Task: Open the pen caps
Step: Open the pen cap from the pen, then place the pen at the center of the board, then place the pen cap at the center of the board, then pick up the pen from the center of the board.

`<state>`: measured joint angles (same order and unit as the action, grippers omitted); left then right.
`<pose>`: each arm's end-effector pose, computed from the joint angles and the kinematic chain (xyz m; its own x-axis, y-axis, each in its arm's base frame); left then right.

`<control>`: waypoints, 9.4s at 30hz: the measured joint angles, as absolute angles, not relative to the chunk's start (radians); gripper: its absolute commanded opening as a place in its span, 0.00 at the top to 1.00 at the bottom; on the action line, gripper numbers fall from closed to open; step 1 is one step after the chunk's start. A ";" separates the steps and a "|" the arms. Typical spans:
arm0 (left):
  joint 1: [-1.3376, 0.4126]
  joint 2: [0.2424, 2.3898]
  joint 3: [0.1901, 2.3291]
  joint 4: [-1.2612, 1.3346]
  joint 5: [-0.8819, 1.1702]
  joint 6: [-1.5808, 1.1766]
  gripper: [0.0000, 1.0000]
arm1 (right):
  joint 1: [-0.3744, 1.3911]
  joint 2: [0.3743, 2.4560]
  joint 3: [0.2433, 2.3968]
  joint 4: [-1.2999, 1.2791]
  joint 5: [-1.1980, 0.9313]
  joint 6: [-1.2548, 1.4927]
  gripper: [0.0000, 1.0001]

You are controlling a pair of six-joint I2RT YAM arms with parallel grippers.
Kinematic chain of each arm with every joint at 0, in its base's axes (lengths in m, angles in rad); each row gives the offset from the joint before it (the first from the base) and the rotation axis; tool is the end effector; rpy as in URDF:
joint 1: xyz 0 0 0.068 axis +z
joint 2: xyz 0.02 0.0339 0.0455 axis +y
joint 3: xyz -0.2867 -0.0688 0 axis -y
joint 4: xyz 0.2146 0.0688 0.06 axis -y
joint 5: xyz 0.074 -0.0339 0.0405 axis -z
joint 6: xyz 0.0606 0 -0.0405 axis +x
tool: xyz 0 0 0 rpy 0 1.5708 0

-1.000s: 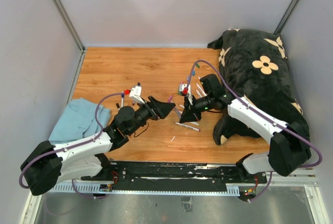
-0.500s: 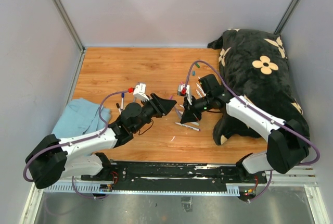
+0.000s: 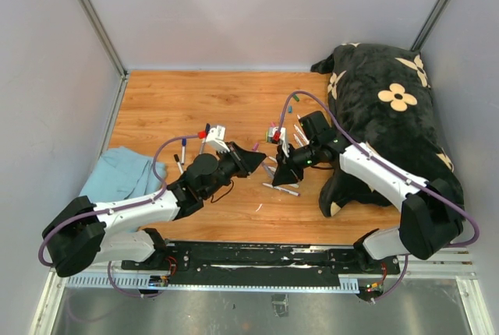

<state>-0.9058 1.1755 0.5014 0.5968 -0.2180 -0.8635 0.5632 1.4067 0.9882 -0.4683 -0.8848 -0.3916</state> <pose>0.1630 -0.1867 0.2807 -0.5138 -0.5474 -0.6605 0.3765 0.5479 -0.7470 0.1987 0.1809 0.2769 -0.3189 -0.4873 -0.8130 -0.9449 0.0958 0.3132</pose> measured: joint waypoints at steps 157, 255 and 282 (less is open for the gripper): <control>-0.593 1.219 0.345 0.342 -0.111 -0.987 0.29 | 0.835 1.655 1.172 -0.661 -0.285 -0.508 0.52; -0.278 1.738 0.935 -0.085 -0.136 -0.243 0.91 | 0.749 1.574 1.172 -0.683 -0.429 -0.546 0.50; -0.364 1.050 0.452 0.231 0.152 -0.472 1.00 | 0.517 1.319 1.107 -0.559 -0.738 -0.410 0.47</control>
<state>-0.3645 1.0504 0.4522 0.2310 0.1524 -0.4725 0.5171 1.3190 1.1072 -0.5594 -0.7376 -0.4099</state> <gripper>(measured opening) 0.141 0.519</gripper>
